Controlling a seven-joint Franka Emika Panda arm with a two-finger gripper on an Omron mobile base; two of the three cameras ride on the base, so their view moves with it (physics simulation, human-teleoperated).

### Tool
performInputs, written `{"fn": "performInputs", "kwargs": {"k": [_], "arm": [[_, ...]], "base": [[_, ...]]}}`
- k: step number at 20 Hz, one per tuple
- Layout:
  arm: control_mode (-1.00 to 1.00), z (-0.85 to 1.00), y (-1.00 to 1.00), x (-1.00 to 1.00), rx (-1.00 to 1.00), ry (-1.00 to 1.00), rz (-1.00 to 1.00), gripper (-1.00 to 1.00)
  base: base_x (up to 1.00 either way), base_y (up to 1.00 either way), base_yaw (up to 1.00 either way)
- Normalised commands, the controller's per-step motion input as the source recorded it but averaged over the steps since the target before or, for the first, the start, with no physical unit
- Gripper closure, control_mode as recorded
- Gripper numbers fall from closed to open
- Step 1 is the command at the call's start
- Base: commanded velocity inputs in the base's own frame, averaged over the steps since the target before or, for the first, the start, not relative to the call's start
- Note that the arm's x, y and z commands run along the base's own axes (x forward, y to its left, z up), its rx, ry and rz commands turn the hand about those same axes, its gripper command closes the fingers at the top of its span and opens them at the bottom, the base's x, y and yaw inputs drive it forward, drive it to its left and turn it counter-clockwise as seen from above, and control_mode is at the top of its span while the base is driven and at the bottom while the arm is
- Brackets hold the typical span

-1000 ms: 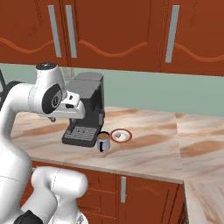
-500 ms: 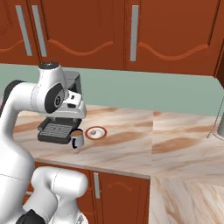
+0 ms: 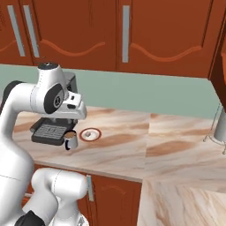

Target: Take a sugar cube from the saucer and place it inside the coffee. Then, grab milk from the fridge and place it next to the coffee on the counter to sweeten the coffee.

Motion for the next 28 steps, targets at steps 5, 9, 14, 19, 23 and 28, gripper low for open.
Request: {"fn": "performInputs", "kwargs": {"k": [5, 9, 14, 19, 23, 28], "arm": [[1.00, 0.00, 0.00, 0.00, 0.00, 0.00, 0.00, -1.00], [1.00, 0.00, 0.00, 0.00, 0.00, 0.00, 0.00, -1.00], [1.00, 0.00, 0.00, 0.00, 0.00, 0.00, 0.00, -1.00], [-1.00, -0.04, -0.15, 0.06, 0.00, 0.04, 0.21, -1.00], [-1.00, -0.25, -0.18, 0.36, -0.04, 0.06, 0.15, -1.00], [-1.00, -0.61, 0.00, 0.48, -0.01, 0.04, 0.12, -1.00]], "base": [[0.27, -0.41, 0.07], [0.48, -0.21, 0.03], [0.22, -0.08, 0.15], [0.00, -0.06, 0.06], [0.00, 0.00, 0.00], [0.00, 0.00, 0.00]]}}
